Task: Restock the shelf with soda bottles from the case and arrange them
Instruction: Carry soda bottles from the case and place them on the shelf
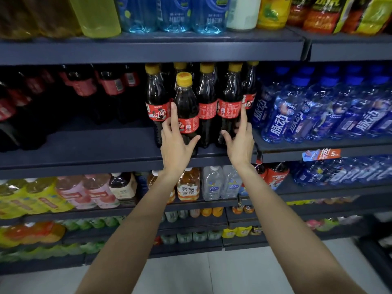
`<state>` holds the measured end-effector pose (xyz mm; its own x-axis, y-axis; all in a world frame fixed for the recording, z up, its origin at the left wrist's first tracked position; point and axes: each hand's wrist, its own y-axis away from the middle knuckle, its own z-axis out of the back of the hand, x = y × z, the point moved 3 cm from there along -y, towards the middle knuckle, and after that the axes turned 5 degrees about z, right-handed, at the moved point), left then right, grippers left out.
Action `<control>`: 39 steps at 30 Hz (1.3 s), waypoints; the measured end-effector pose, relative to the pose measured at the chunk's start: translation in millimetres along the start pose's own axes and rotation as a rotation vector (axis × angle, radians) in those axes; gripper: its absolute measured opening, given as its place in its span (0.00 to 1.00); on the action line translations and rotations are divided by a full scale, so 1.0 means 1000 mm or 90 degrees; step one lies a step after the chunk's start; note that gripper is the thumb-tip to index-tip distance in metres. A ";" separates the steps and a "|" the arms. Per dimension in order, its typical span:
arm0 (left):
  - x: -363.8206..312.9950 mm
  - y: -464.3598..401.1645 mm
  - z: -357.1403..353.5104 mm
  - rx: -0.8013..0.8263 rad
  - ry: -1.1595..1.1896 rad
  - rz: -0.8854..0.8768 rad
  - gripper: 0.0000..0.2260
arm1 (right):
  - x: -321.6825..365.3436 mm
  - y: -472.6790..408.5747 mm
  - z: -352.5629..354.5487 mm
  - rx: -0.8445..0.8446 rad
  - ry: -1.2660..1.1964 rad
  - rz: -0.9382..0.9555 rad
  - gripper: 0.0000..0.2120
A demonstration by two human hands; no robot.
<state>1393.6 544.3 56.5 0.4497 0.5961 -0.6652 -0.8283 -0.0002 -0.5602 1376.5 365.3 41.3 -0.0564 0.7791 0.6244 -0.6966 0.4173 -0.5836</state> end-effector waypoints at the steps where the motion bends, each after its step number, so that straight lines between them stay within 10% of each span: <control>1: 0.000 0.002 0.002 -0.002 0.016 0.006 0.46 | 0.001 0.000 0.000 0.003 0.000 -0.001 0.40; 19: 0.076 -0.005 0.116 -0.165 0.116 0.125 0.44 | 0.086 0.049 -0.030 0.045 -0.045 0.254 0.23; 39: 0.124 -0.084 0.034 -0.029 -0.062 0.105 0.42 | 0.120 0.045 -0.082 0.229 0.207 0.320 0.31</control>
<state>1507.5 645.3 38.2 0.2726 0.6602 -0.6998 -0.8712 -0.1392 -0.4707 1397.1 516.3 46.9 -0.2560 0.9611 0.1040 -0.8391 -0.1676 -0.5175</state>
